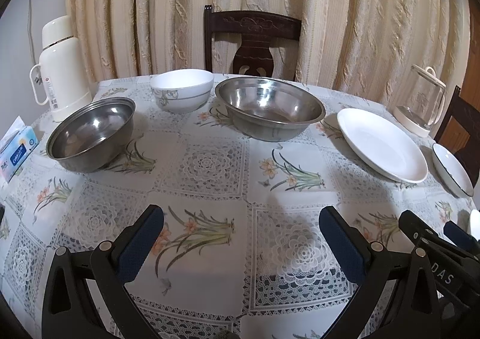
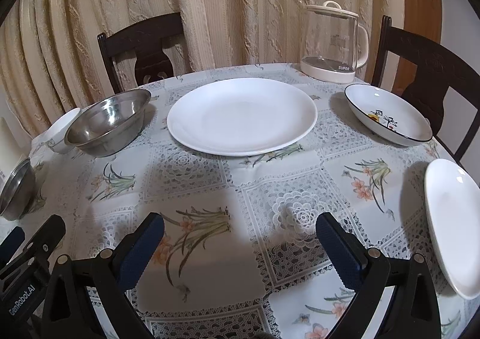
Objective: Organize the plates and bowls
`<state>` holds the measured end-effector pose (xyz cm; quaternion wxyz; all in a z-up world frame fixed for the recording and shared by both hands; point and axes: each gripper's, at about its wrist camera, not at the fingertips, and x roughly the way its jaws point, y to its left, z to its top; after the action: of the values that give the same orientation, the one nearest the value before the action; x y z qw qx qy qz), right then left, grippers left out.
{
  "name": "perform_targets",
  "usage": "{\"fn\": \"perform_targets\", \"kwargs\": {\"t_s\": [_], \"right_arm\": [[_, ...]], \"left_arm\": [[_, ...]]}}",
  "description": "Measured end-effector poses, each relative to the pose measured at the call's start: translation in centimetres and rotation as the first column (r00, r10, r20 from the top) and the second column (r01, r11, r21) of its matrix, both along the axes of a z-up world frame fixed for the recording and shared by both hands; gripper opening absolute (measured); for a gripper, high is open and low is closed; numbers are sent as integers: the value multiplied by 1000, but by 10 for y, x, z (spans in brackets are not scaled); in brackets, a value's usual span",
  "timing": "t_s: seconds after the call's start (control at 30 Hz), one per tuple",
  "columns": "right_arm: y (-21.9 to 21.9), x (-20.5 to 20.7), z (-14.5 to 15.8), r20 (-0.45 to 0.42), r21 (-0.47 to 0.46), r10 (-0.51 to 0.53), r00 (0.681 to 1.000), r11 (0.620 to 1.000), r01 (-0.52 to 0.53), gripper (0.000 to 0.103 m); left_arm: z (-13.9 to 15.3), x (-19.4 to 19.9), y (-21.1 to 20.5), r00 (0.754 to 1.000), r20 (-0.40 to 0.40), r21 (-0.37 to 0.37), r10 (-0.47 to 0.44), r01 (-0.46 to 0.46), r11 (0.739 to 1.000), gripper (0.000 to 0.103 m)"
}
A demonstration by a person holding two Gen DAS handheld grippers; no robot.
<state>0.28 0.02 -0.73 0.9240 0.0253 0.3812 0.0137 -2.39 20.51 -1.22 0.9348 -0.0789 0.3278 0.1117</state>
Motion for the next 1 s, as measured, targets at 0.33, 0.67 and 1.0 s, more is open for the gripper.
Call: {"fn": "perform_targets", "kwargs": {"t_s": [0.33,0.67,1.0], "right_arm": [[-2,2,-3,-16,9,-3,1000,1000,3,103],[-1,2,-3,-20,7,-2,1000,1000,2,103],[-1,3,-6,-37,16,-1,999,1000,2,103]], "left_arm": [[-2,1,0,1000,-16,-6,5,-5,1000,103],[-3,4,5,999,-36,-20,15,-16,1000,103],[-1,4,3,999,-36,-3,9,-10,1000,103]]}}
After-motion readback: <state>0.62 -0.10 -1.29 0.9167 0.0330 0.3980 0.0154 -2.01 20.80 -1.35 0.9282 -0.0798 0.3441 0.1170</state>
